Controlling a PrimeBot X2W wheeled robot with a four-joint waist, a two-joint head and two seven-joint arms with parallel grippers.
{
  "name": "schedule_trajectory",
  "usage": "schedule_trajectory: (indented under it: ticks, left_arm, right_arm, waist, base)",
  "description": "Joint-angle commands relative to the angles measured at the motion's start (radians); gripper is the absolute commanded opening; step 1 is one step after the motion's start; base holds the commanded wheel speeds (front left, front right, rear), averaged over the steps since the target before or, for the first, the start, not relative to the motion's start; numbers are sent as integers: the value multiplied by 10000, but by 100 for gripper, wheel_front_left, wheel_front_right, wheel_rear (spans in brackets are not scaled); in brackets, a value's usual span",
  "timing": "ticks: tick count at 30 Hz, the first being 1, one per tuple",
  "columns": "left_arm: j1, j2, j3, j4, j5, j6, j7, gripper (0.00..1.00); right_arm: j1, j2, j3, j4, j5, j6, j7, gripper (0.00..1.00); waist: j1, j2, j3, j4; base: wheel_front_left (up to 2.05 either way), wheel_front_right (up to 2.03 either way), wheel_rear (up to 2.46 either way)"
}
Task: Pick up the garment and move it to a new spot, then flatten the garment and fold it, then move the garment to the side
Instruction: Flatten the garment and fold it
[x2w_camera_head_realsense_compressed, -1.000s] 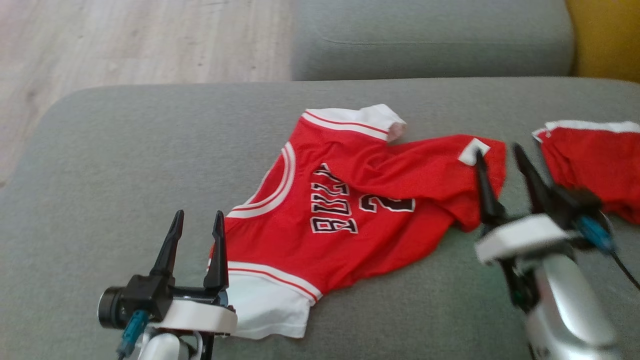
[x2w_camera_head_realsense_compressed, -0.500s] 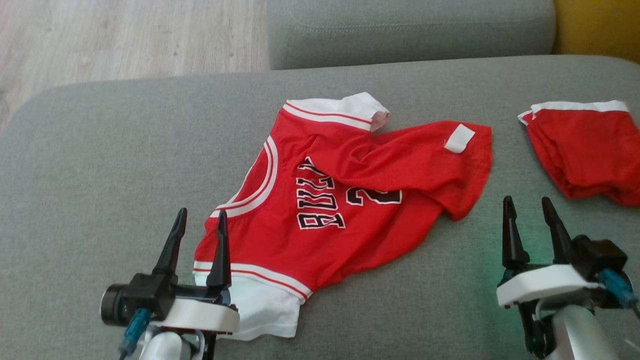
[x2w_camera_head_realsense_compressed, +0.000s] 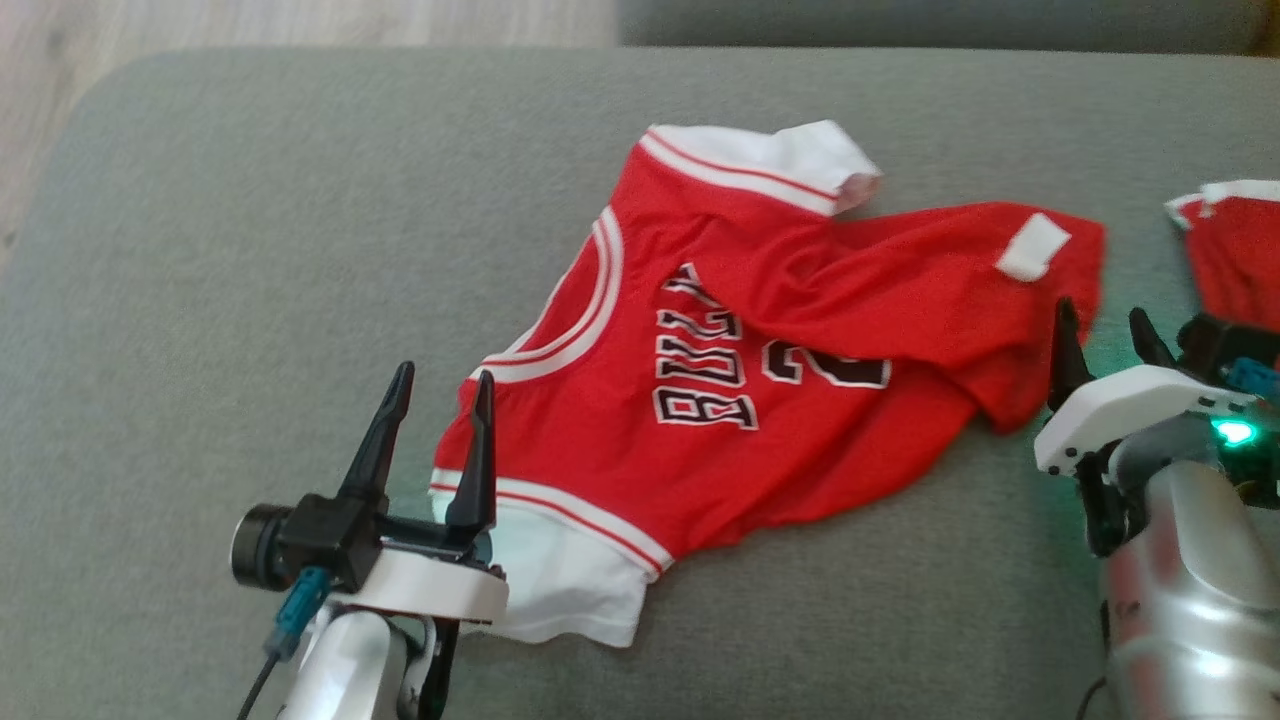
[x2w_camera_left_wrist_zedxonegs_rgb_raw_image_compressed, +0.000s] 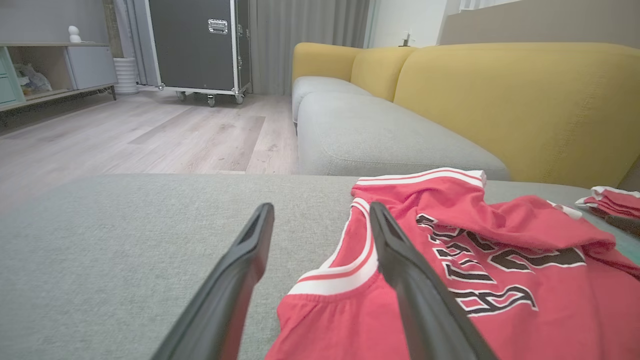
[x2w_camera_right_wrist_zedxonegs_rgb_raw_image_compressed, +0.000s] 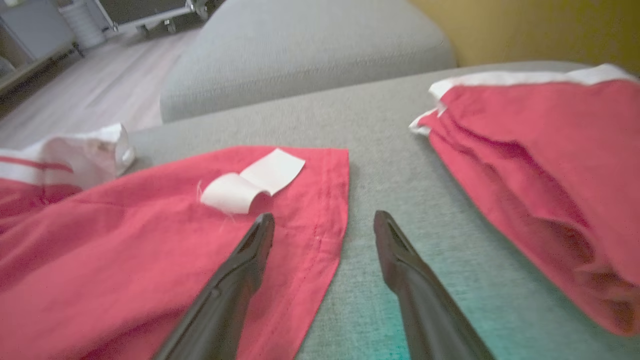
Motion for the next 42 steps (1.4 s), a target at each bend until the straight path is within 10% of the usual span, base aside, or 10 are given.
schedule_trajectory:
  ticks: [1, 9, 10, 11, 26, 35, 42]
  left_arm:
    - [-357, 30, 221, -260, -87, -25, -95, 100]
    - [-490, 30, 54, -191, -173, 60, -95, 100]
    - [-486, 30, 57, -189, -181, 67, -95, 100]
    - [-477, 30, 62, -185, -186, 73, -95, 100]
    - [-55, 30, 336, 44, -118, 120, -95, 100]
    - [337, 30, 513, -51, -63, 143, -95, 100]
    - [44, 29, 238, -194, -145, 92, -95, 100]
  right_arm:
    - [-397, -13, 4, 34, -401, 65, 99, 100]
    - [-1174, -15, -1377, 1514, -1515, 65, 264, 91]
    - [-1226, -14, -1428, 1605, -1650, 65, 197, 24]
    - [-1268, -14, -1464, 1674, -1794, 65, 101, 0]
    - [-1918, -13, 184, 1685, -768, 65, -1190, 0]
    - [-2337, -13, 1563, -494, 978, 65, -194, 0]
    - [-3671, -419, 1131, -2249, 149, 65, 1229, 0]
  waist:
    - [-1, 0, 299, 344]
    - [-1, 0, 471, 737]
    - [-1, 0, 472, 745]
    - [-1, 0, 467, 744]
    - [-1, 0, -723, 50]
    - [-1, 0, -1209, 43]
    - [-1, 0, -589, 815]
  base:
    - [0, 0, 0]
    - [0, 0, 0]
    - [0, 0, 0]
    - [0, 0, 0]
    - [0, 0, 0]
    - [0, 0, 0]
    - [0, 0, 0]
